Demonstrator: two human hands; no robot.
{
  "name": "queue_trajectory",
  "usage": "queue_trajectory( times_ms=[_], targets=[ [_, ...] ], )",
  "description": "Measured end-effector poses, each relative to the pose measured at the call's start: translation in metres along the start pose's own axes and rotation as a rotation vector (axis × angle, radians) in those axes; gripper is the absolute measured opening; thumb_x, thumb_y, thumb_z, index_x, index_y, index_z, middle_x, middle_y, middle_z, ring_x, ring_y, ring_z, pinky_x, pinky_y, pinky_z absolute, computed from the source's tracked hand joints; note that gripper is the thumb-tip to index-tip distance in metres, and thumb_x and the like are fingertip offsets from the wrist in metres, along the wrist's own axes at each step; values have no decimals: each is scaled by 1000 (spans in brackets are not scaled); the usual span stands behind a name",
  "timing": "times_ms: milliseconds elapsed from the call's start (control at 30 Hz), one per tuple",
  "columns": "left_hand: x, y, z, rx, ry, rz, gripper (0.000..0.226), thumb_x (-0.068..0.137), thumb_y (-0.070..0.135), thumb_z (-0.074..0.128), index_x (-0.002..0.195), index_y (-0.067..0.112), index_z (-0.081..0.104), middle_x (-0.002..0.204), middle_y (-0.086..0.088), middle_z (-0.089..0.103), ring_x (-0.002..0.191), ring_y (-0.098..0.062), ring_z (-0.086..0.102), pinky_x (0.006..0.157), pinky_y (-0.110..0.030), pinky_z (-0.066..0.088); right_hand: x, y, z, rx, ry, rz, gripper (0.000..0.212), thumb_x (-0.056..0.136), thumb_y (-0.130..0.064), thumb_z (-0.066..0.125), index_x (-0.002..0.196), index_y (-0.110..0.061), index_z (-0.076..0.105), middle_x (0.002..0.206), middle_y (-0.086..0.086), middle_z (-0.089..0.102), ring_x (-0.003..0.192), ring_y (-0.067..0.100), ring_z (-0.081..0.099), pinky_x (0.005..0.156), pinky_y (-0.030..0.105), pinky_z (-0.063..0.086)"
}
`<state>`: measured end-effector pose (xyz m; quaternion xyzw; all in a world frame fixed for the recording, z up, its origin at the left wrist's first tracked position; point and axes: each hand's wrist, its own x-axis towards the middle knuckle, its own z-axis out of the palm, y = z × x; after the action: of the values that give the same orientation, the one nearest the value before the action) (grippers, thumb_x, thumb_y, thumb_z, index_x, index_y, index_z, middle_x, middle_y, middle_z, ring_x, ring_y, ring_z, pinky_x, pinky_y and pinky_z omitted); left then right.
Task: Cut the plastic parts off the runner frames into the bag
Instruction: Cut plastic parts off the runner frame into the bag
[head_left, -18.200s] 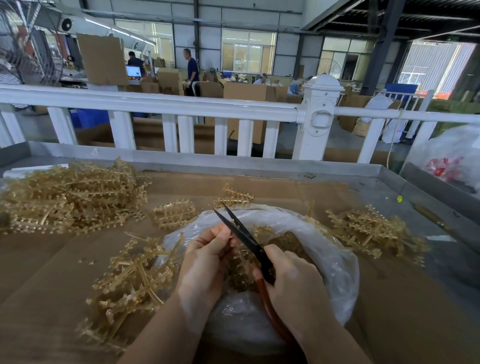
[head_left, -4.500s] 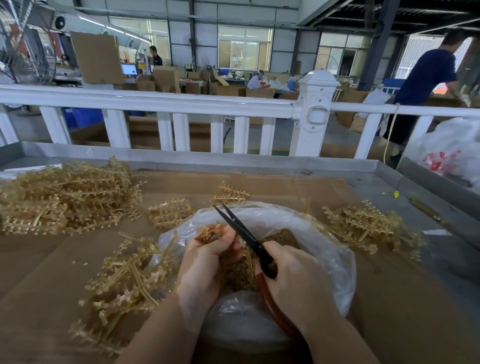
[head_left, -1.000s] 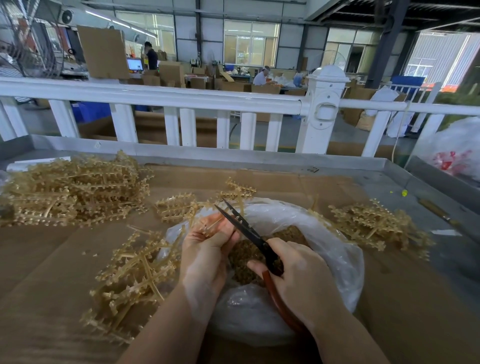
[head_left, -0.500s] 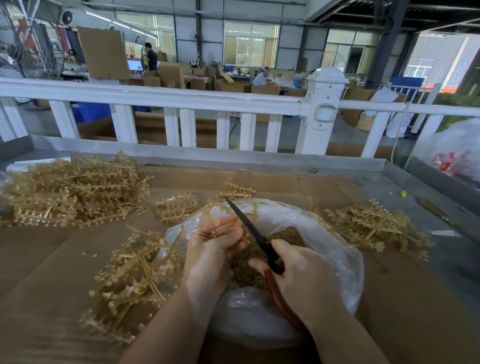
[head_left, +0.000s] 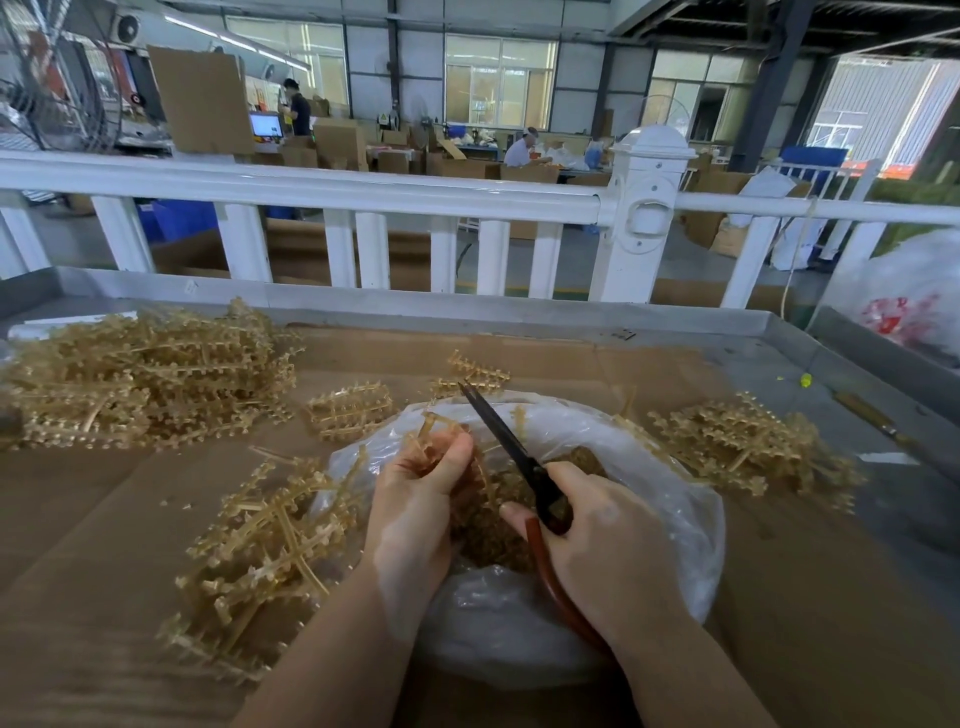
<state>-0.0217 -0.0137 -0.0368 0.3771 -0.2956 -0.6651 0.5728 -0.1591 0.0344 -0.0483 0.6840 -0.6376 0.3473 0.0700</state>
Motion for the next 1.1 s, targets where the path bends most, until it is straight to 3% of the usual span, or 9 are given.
queue_trajectory(
  times_ms=[100, 267, 333, 400, 467, 600, 733, 900, 1100],
  targets=[
    [0, 0, -2, -37, -23, -12, 12, 85, 14, 66, 74, 10, 70, 74, -9, 72, 66, -21, 71, 53, -31, 58, -1, 1, 3, 9, -33, 9, 38, 80, -62, 49, 97, -30, 62, 77, -14, 57, 75, 4, 45, 68, 14, 28],
    [2, 2, -4, -73, -59, -31, 18, 84, 14, 65, 67, 13, 73, 81, -15, 73, 71, -26, 72, 59, -32, 59, -2, 2, 2, 8, -41, 10, 39, 79, -62, 52, 98, -30, 64, 79, -11, 60, 78, 8, 51, 71, 17, 32],
    [1, 2, -3, -66, -54, -34, 11, 82, 12, 65, 82, 8, 75, 87, -18, 73, 73, -26, 71, 64, -34, 60, -2, 2, 2, 11, -49, 4, 41, 79, -63, 50, 98, -30, 64, 79, -11, 61, 79, 9, 54, 71, 18, 34],
    [1, 3, -3, -72, -26, -44, 25, 85, 10, 62, 107, -2, 66, 102, -22, 70, 83, -29, 70, 72, -37, 60, -2, 2, 2, 19, -62, -7, 45, 78, -66, 45, 98, -30, 64, 80, -11, 62, 79, 9, 54, 71, 18, 37],
    [2, 3, -3, -89, 4, -58, 32, 87, 10, 60, 116, -4, 60, 108, -24, 67, 89, -32, 67, 83, -43, 56, -2, 2, 1, 24, -77, -15, 48, 79, -67, 42, 99, -30, 64, 81, -12, 62, 80, 9, 55, 72, 19, 39],
    [5, 3, -1, -106, 21, -71, 8, 89, 7, 57, 93, 4, 63, 87, -14, 67, 76, -26, 65, 83, -41, 52, -2, 1, 1, 7, -81, -30, 47, 79, -67, 44, 101, -31, 63, 82, -12, 62, 81, 9, 55, 72, 20, 41],
    [6, 3, -3, -101, -7, -73, 10, 90, 7, 56, 87, 6, 65, 79, -11, 69, 68, -22, 67, 69, -34, 57, -2, 0, -1, -9, -88, -40, 47, 79, -66, 44, 102, -31, 64, 81, -13, 62, 80, 8, 55, 71, 17, 36],
    [4, 3, -4, -72, -42, -83, 14, 89, 8, 56, 96, 1, 66, 93, -16, 64, 87, -30, 60, 86, -39, 50, -2, -3, -1, -7, -42, -41, 35, 81, -57, 57, 97, -28, 65, 77, -12, 61, 74, 9, 55, 67, 17, 39],
    [2, 1, -6, -22, -131, -103, 14, 72, 15, 62, 78, 5, 69, 76, -12, 70, 65, -22, 68, 57, -29, 58, -1, -3, -1, -2, -21, -52, 28, 81, -51, 63, 90, -24, 63, 69, -11, 57, 66, 10, 53, 60, 22, 43]
  ],
)
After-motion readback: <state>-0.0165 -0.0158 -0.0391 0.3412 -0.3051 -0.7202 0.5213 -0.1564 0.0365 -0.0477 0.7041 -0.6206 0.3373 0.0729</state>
